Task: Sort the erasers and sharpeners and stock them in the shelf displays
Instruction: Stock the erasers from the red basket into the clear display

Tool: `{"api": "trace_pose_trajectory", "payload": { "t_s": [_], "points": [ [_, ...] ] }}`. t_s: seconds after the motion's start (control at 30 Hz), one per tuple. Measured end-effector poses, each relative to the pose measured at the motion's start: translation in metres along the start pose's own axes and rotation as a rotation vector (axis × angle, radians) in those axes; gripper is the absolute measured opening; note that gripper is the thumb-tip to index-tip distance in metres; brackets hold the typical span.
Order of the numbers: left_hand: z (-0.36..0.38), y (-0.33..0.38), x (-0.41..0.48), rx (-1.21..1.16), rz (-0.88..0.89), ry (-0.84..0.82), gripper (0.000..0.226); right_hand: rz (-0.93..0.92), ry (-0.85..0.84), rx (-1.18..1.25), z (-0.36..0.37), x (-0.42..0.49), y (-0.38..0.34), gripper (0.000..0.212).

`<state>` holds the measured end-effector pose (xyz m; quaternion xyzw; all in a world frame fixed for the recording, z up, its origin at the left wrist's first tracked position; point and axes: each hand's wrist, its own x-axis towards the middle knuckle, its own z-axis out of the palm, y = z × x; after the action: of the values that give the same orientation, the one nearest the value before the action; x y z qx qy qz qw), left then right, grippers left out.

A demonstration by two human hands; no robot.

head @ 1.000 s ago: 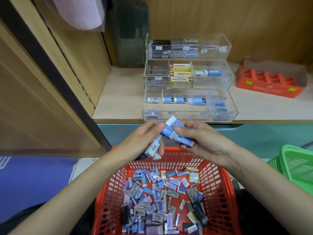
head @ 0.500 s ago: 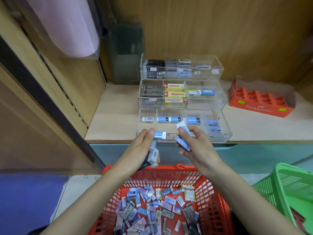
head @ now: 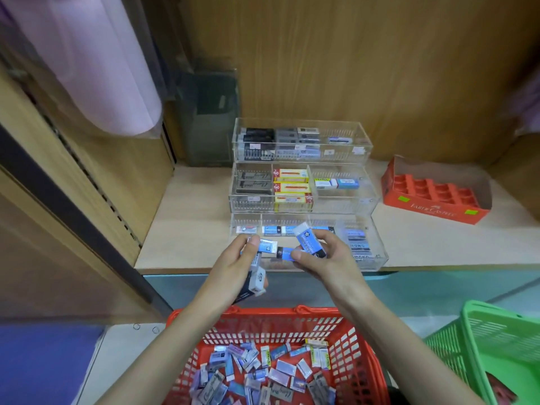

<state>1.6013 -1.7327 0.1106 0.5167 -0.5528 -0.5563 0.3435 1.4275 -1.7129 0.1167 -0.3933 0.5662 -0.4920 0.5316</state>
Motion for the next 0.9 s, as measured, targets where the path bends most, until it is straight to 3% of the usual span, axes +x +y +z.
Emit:
{"api": "trace_pose_trajectory", "payload": {
  "t_s": [0.13, 0.27, 0.33, 0.5, 0.57, 0.73, 0.9],
  "points": [
    [-0.010, 0.009, 0.005, -0.054, -0.014, 0.014, 0.037, 0.030, 0.073, 0.040, -0.001, 0.019, -0.008, 0.029],
    [-0.017, 0.012, 0.032, -0.023, -0.015, 0.020, 0.026, -0.071, 0.105, -0.436, 0.001, 0.044, -0.007, 0.025],
    [-0.016, 0.007, 0.048, 0.120, -0.007, 0.034, 0.023, -0.098, 0.089, -0.572, 0.003, 0.053, -0.004, 0.025],
    [-0.004, -0.003, 0.056, 0.358, -0.035, 0.074, 0.036, -0.038, 0.022, -0.494, 0.008, 0.060, 0.006, 0.026],
    [-0.003, -0.002, 0.055, 0.341, -0.033, 0.114, 0.039, -0.043, 0.023, -0.434, 0.007, 0.059, 0.005, 0.024],
    [-0.008, -0.004, 0.049, 0.210, -0.035, 0.111, 0.015, -0.094, 0.100, -0.383, -0.010, 0.055, -0.001, 0.001],
    [-0.003, 0.004, 0.037, 0.052, -0.051, 0.014, 0.012, -0.054, 0.193, -0.316, -0.051, 0.045, -0.003, 0.007]
  ]
}}
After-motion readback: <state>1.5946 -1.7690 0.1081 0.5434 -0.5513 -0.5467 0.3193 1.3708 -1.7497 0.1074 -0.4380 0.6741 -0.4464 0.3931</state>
